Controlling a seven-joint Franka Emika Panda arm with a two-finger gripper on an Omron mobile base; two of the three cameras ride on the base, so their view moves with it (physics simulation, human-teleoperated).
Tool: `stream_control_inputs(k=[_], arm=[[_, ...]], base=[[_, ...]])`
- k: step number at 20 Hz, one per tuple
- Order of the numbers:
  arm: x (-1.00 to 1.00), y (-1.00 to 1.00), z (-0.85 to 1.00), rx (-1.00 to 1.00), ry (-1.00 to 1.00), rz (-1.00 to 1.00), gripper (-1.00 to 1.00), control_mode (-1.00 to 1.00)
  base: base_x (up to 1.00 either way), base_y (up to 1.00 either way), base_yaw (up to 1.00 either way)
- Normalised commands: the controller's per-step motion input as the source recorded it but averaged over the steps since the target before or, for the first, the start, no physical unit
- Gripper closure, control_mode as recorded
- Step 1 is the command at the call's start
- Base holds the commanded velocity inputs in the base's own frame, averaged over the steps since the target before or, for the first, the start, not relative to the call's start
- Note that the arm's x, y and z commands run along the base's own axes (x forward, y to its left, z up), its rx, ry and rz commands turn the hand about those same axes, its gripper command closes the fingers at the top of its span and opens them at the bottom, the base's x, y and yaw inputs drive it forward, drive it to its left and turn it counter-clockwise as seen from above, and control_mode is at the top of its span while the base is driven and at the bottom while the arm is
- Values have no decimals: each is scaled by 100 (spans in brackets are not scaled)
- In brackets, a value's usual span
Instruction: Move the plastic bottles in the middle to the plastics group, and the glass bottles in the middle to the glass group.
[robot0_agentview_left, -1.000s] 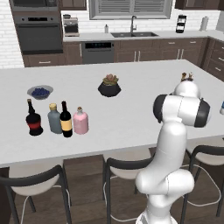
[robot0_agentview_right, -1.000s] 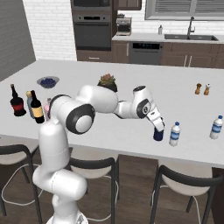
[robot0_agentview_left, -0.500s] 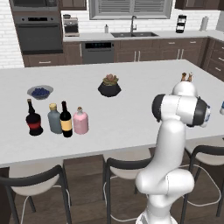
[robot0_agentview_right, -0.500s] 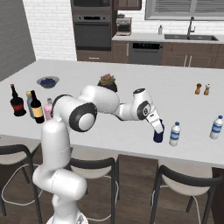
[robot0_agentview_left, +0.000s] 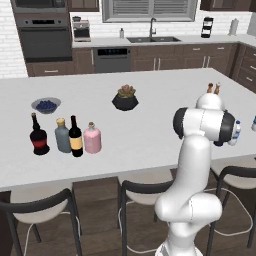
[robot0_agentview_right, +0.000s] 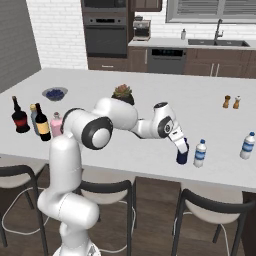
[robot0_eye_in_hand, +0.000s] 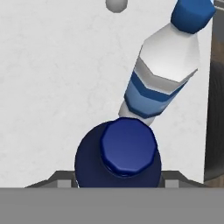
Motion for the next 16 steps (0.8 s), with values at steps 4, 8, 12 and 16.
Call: stream_control_inputs(k=[4,8,12,16], arm=[[0,-2,-6,0,0,0,100,-100],[0,0,0,0,0,0,-100,-100],[0,0,0,0,0,0,-100,-100],[0,0,0,0,0,0,-100,-100]], base=[[0,0,0],[0,0,0],[0,0,0],[0,0,0]])
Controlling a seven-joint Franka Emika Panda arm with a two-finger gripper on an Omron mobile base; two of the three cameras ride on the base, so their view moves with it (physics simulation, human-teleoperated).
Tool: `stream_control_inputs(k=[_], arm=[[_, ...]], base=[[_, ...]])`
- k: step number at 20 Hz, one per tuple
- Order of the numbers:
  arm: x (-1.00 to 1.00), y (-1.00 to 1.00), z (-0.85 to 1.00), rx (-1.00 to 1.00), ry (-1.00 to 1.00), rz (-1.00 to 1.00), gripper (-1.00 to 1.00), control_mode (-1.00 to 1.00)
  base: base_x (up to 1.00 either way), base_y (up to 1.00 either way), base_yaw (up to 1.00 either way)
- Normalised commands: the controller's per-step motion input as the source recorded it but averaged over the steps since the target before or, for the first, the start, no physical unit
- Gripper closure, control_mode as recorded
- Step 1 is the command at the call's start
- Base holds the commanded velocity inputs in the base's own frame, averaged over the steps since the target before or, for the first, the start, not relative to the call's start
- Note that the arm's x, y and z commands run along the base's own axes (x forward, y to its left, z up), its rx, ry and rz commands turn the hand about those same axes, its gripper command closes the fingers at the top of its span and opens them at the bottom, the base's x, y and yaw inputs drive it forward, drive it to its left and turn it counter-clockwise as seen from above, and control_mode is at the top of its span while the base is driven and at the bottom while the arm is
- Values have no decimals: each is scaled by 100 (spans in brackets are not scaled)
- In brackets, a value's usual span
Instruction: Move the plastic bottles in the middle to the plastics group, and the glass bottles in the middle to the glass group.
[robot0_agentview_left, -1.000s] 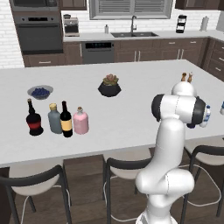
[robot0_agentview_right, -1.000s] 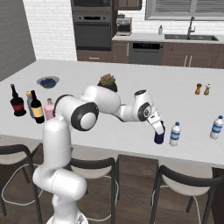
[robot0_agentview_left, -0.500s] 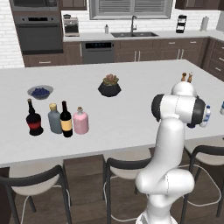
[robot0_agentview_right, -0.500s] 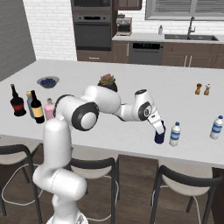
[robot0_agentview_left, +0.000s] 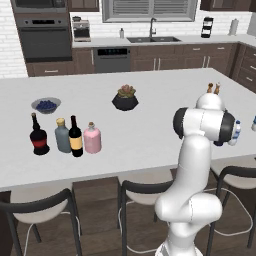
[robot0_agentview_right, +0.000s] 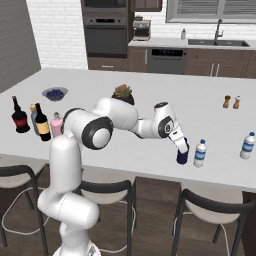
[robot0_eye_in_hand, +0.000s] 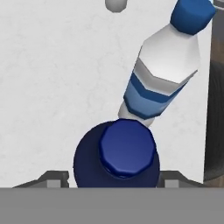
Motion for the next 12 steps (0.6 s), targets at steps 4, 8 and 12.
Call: stream_control_inputs(k=[4,8,12], arm=[[0,0,1,0,0,0,-100,-100],[0,0,11,0,0,0,-100,-100],[-12,0,36,0,0,0,-100,-100]], base=[[0,0,0],[0,0,0],[0,0,0]])
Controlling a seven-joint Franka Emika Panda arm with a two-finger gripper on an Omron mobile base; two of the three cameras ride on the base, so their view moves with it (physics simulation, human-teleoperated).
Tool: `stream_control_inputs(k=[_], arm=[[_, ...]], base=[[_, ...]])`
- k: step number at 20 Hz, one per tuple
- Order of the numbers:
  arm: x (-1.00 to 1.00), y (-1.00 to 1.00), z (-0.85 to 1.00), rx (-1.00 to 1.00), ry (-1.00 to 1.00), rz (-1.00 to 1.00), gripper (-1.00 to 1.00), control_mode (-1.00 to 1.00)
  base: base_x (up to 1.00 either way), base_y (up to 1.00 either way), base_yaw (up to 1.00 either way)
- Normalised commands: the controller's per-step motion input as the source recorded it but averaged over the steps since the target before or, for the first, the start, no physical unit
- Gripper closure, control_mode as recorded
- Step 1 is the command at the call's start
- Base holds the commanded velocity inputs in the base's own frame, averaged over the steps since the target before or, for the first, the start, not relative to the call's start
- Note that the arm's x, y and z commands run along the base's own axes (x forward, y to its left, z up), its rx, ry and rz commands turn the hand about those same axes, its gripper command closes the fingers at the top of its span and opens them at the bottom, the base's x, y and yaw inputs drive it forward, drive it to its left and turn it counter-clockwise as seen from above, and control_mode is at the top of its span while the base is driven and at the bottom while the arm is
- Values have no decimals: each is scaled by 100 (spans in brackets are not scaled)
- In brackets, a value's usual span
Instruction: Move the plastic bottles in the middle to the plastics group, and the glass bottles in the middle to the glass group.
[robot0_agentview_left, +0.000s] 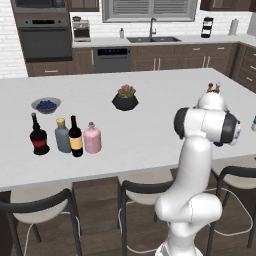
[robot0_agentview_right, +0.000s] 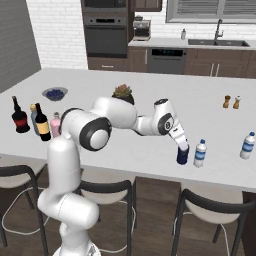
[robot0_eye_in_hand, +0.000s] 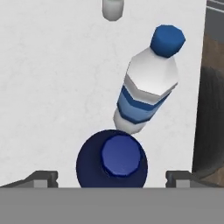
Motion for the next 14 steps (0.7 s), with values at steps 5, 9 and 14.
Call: stream_control_inputs(k=[5,9,14], arm=[[-19,1,66,0,-1,0,-100,-100],[-25,22,31,0,0,2,-100,-100],[-26,36,0,0,0,6,-100,-100]], base=[[0,0,0],[0,0,0],[0,0,0]])
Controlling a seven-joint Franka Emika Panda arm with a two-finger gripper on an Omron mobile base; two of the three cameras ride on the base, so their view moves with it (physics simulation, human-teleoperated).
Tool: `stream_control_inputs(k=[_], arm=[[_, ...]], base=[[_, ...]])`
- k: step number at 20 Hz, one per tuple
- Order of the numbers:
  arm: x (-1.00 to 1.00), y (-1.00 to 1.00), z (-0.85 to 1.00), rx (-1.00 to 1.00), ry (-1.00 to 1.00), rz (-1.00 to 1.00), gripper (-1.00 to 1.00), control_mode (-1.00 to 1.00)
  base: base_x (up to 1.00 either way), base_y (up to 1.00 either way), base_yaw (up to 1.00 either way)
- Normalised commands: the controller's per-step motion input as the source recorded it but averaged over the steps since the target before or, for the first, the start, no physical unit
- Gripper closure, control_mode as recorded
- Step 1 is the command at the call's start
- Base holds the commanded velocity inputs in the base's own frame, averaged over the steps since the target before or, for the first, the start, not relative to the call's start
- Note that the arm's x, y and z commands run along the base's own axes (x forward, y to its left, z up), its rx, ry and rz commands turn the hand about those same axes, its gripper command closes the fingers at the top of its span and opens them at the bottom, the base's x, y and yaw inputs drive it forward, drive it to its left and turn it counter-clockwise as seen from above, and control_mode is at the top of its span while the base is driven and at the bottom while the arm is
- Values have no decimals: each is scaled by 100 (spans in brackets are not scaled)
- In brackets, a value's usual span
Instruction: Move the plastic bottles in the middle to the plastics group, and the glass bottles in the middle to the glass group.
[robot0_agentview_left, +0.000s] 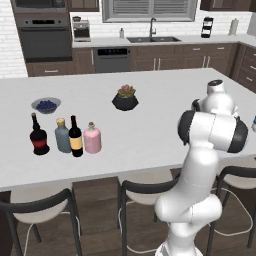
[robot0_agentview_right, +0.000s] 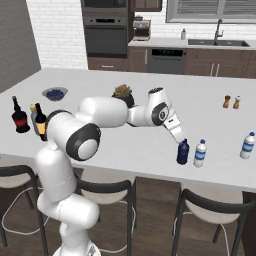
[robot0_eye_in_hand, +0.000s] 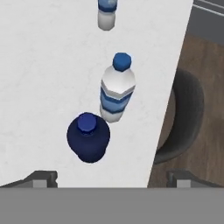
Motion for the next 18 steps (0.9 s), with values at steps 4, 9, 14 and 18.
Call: stream_control_inputs(k=[4,9,14,18], arm=[[-43,41,0,0,0,9,-100,-100],[-57,42,1,0,0,12,-100,-100],[-56,57,5,0,0,20,-100,-100],[-41,73,32,-10,-3,40,-100,-100]], base=[[0,0,0],[0,0,0],[0,0,0],[0,0,0]])
